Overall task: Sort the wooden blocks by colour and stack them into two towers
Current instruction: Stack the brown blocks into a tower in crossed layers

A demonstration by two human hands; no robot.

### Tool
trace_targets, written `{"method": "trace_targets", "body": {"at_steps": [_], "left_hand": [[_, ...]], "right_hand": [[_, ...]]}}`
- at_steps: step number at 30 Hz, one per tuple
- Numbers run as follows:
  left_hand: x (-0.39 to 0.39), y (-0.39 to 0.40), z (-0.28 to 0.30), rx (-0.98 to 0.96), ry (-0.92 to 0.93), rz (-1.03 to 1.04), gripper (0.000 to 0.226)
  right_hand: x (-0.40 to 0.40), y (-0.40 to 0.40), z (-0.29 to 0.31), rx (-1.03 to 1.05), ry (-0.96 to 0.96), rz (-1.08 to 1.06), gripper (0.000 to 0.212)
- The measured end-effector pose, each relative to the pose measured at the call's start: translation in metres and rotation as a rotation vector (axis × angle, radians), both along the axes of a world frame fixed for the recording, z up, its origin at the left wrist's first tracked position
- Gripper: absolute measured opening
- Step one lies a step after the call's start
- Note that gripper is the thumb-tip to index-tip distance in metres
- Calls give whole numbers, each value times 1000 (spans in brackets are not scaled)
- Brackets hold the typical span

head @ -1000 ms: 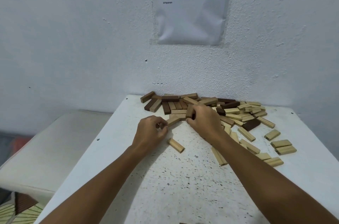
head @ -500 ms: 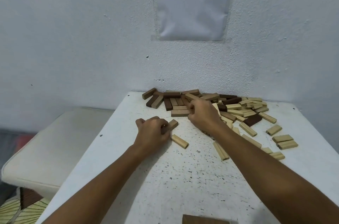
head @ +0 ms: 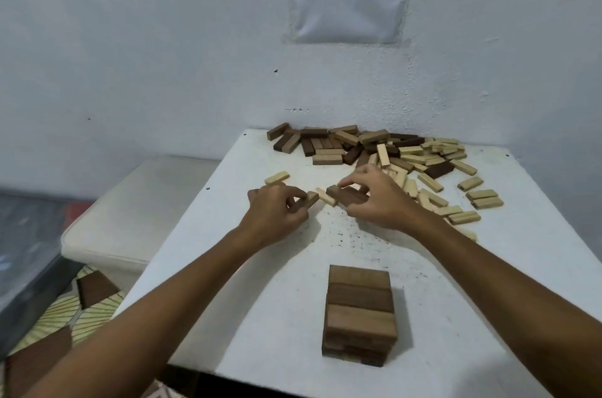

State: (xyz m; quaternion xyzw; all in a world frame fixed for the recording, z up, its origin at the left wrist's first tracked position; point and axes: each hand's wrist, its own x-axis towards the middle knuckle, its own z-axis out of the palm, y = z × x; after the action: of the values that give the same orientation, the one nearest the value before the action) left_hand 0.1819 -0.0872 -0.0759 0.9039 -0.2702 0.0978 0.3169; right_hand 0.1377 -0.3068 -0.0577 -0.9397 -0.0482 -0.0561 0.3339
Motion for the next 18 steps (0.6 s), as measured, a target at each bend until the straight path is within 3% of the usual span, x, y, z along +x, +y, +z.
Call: {"method": "trace_targets", "body": {"at_steps": [10, 15, 18], "left_hand": [[-58, 15, -13, 20, 102, 3, 24], [-69, 12, -11, -10, 185, -30, 45], [-69, 13, -6, -42, 255, -77, 31]], "right_hand": [[-50, 12, -8, -23, 163, 147, 41], [-52, 14, -16, -76, 133, 169, 39], [-52, 15, -15, -99, 160, 178, 41]]}}
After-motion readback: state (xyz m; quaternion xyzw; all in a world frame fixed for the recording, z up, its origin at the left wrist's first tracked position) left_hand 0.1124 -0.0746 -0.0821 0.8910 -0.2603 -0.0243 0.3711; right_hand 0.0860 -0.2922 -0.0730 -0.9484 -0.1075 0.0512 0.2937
